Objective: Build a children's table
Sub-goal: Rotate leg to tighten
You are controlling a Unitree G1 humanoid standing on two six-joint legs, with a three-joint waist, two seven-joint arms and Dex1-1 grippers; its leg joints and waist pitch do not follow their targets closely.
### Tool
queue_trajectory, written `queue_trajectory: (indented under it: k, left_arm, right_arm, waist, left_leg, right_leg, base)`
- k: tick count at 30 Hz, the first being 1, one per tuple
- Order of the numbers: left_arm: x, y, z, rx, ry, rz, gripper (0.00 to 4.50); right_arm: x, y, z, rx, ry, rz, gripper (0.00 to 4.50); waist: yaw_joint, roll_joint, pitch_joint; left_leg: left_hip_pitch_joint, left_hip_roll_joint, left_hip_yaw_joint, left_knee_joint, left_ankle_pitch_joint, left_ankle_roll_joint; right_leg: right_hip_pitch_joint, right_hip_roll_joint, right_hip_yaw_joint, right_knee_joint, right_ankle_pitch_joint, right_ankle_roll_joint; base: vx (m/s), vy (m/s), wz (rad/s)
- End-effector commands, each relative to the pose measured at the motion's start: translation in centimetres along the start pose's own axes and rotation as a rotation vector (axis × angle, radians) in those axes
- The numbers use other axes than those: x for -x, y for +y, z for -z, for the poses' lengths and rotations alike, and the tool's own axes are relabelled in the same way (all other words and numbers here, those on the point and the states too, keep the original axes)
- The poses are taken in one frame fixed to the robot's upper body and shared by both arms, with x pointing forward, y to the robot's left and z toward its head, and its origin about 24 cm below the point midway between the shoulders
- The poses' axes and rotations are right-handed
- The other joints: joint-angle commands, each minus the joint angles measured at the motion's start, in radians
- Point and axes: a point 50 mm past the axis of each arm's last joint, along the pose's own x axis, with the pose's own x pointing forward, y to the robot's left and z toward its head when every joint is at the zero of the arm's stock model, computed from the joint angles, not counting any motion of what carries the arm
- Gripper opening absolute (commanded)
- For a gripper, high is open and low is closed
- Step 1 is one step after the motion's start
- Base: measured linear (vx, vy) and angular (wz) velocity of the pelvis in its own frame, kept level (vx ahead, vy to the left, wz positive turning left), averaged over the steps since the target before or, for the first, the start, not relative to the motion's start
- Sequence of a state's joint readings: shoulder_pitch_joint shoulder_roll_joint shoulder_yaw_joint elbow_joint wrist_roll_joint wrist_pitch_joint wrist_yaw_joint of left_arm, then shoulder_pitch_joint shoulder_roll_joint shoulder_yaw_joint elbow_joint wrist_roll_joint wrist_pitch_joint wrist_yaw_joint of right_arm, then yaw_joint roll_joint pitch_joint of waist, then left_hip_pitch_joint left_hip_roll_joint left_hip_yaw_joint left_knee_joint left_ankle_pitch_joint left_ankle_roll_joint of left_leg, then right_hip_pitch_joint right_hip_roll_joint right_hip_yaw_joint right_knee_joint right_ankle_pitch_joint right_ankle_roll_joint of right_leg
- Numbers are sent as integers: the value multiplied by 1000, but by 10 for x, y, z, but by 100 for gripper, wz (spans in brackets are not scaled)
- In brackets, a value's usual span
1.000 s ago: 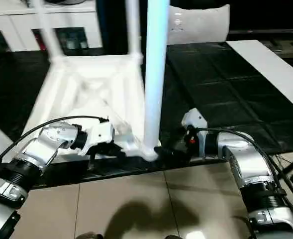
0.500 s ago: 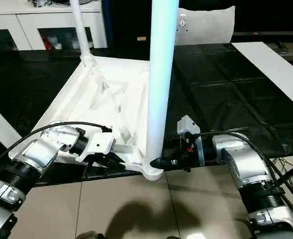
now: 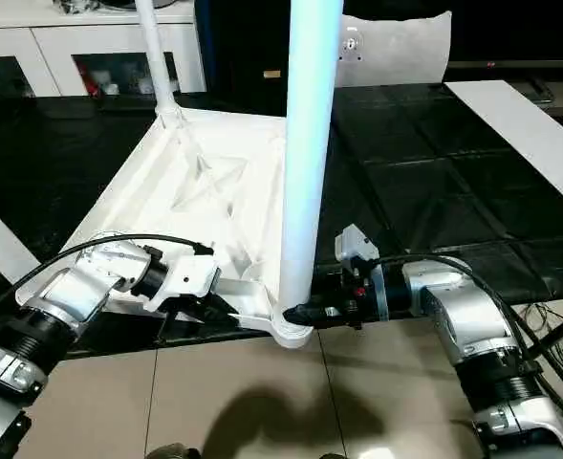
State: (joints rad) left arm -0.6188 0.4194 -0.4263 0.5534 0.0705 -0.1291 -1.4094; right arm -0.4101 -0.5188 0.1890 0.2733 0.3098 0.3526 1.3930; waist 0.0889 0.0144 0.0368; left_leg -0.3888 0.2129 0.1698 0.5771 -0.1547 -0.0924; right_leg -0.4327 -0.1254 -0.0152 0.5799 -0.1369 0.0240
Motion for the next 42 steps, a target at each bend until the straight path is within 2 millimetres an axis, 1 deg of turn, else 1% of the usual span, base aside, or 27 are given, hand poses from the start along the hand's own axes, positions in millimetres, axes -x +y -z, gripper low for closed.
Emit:
queue_trajectory:
  k: [1,3,5,6,8,9,10,11,12,14,15,16,19,20,21,24,25,26,28,31,32,33,34,35,36,39,42]
  left_arm:
    - [-16,-8,-4,11,-11,73,0]
    - [-19,-4,-10,81,-60,18,0]
    - [-20,-1,-13,118,-83,-22,0]
    - [-23,4,-15,171,-97,-94,0]
    - [-24,7,-17,193,-107,-130,0]
    - [-24,7,-17,196,-108,-137,0]
    - [-27,15,-20,245,-117,-231,0]
    - [-29,16,-21,270,-117,-259,0]
    - [-30,17,-21,291,-114,-275,0]
    - [-32,20,-22,315,-105,-317,0]
    - [-33,23,-23,326,-100,-345,0]
    - [-34,26,-25,336,-95,-388,0]
    - [-36,34,-29,364,-95,-478,0]
    - [-38,38,-32,371,-102,-512,0]
    - [-39,40,-34,376,-106,-534,0]
    - [-40,42,-35,375,-95,-566,0]
    - [-40,42,-35,370,-92,-567,0]
    - [-40,42,-34,366,-90,-567,0]
    - [-38,41,-32,353,-85,-565,0]
    - [-34,39,-25,332,-60,-559,0]
    - [-33,39,-23,327,-53,-553,0]
    - [-31,38,-20,320,-44,-546,0]
    - [-29,37,-17,308,-35,-531,0]
    - [-28,36,-16,302,-31,-522,0]
    - [-25,33,-12,283,-20,-481,0]
    - [-23,30,-10,273,-11,-453,0]
    - [-16,24,-3,217,13,-354,0]
  right_arm:
    - [-9,1,-7,-9,-67,7,202]
    - [-15,-1,-8,-18,-89,74,202]
    - [-19,-5,-8,-17,-95,138,202]
    - [-24,-12,-9,-35,-106,243,202]
    - [-27,-15,-9,-48,-111,290,200]
    - [-27,-15,-9,-50,-112,297,199]
    - [-35,-25,-10,-90,-136,449,198]
    - [-38,-30,-12,-103,-145,514,198]
    - [-40,-33,-13,-116,-155,563,197]
    - [-47,-39,-16,-149,-173,632,196]
    - [-51,-43,-17,-159,-177,678,195]
    - [-55,-48,-19,-177,-186,731,195]
    - [-64,-55,-22,-200,-196,837,195]
    - [-69,-56,-25,-205,-220,832,229]
    - [-73,-56,-27,-208,-238,824,250]
    - [-73,-55,-29,-197,-279,833,264]
    - [-72,-55,-28,-189,-278,824,280]
    - [-71,-54,-28,-184,-278,820,307]
    - [-64,-53,-25,-156,-280,806,306]
    - [-49,-50,-19,-111,-283,772,350]
    - [-45,-48,-18,-97,-279,749,354]
    - [-40,-46,-16,-79,-269,724,359]
    - [-33,-43,-13,-58,-256,691,369]
    - [-29,-42,-12,-47,-250,672,384]
    - [-18,-37,-9,-18,-232,624,394]
    - [-10,-34,-8,-4,-222,595,410]
    - [9,-27,-6,37,-174,513,438]
  waist:
    - [-7,-10,-68]
    - [-9,-9,-67]
    - [-14,-9,-63]
    - [-20,-9,-61]
    - [-41,-12,-59]
    - [-41,-12,-59]
    - [-57,-16,-57]
    - [-70,-14,-58]
    - [-76,-13,-57]
    - [-96,-14,-57]
    - [-103,-13,-57]
    - [-109,-14,-56]
    - [-122,-6,-56]
    - [-128,-2,-61]
    - [-131,-3,-61]
    - [-125,-6,-65]
    - [-125,-6,-65]
    - [-120,-7,-67]
    - [-112,-3,-68]
    - [-96,-6,-71]
    - [-90,-6,-73]
    - [-88,-8,-72]
    - [-81,0,-71]
    - [-80,-3,-71]
    - [-74,-1,-72]
    - [-70,-3,-70]
    - [-64,0,-69]
  left_leg:
    - [14,-4,25,-64,-275,55]
    - [13,-5,24,-66,-278,51]
    - [14,-9,22,-68,-318,35]
    - [13,-10,20,-71,-342,20]
    - [11,-16,15,-73,-372,-1]
    - [11,-16,15,-73,-372,-1]
    - [7,-19,13,-74,-392,0]
    - [2,-21,9,-75,-390,-11]
    - [-1,-22,7,-76,-391,-15]
    - [1,-28,3,-72,-426,-13]
    - [6,-27,2,-69,-442,-5]
    - [4,-27,1,-69,-448,-4]
    - [3,-27,-4,-70,-466,-6]
    - [5,-23,-8,-73,-473,-1]
    - [5,-22,-8,-75,-476,6]
    - [6,-20,-2,-73,-442,25]
    - [6,-20,-2,-73,-442,25]
    - [3,-19,1,-72,-405,37]
    - [2,-18,3,-71,-377,49]
    - [4,-17,6,-67,-341,62]
    - [4,-17,8,-65,-309,74]
    - [3,-18,9,-65,-302,78]
    - [5,-17,9,-65,-299,81]
    - [4,-19,10,-63,-297,84]
    - [5,-18,9,-65,-295,84]
    - [4,-17,9,-66,-296,82]
    - [7,-15,7,-68,-327,74]
  right_leg:
    - [56,18,-8,-49,-249,-202]
    - [57,20,-9,-49,-253,-201]
    - [54,19,-9,-57,-333,-179]
    - [52,19,-9,-59,-375,-162]
    - [51,20,-14,-69,-453,-128]
    - [51,20,-14,-69,-453,-128]
    - [49,21,-17,-76,-502,-105]
    - [51,19,-21,-76,-526,-93]
    - [52,19,-24,-78,-545,-83]
    - [48,19,-33,-95,-624,-50]
    - [42,21,-33,-100,-623,-52]
    - [41,22,-34,-99,-621,-56]
    - [43,19,-42,-102,-615,-64]
    - [48,17,-46,-97,-538,-99]
    - [49,20,-48,-97,-490,-118]
    - [52,20,-40,-88,-395,-163]
    - [52,20,-40,-88,-395,-163]
    - [56,20,-36,-80,-320,-190]
    - [60,18,-35,-76,-293,-195]
    - [63,18,-34,-74,-256,-201]
    - [65,18,-32,-68,-217,-211]
    - [66,19,-32,-68,-212,-213]
    - [66,19,-32,-71,-210,-212]
    - [67,20,-32,-69,-209,-211]
    - [68,18,-32,-68,-214,-213]
    - [69,19,-32,-67,-226,-212]
    - [67,18,-33,-70,-267,-202]
  base:
    - [0,0,0]
    - [0,0,0]
    - [0,0,0]
    - [0,0,0]
    - [0,0,0]
    - [0,0,0]
    - [0,0,0]
    - [0,0,0]
    - [-52,10,-15]
    - [0,0,0]
    - [0,0,0]
    - [0,0,0]
    - [0,0,0]
    - [0,0,0]
    - [0,0,0]
    - [0,0,0]
    - [0,0,0]
    - [0,0,0]
    - [0,0,0]
    - [0,0,0]
    - [0,0,0]
    - [0,0,0]
    - [0,0,0]
    - [0,0,0]
    - [0,0,0]
    - [0,0,0]
    - [0,0,0]
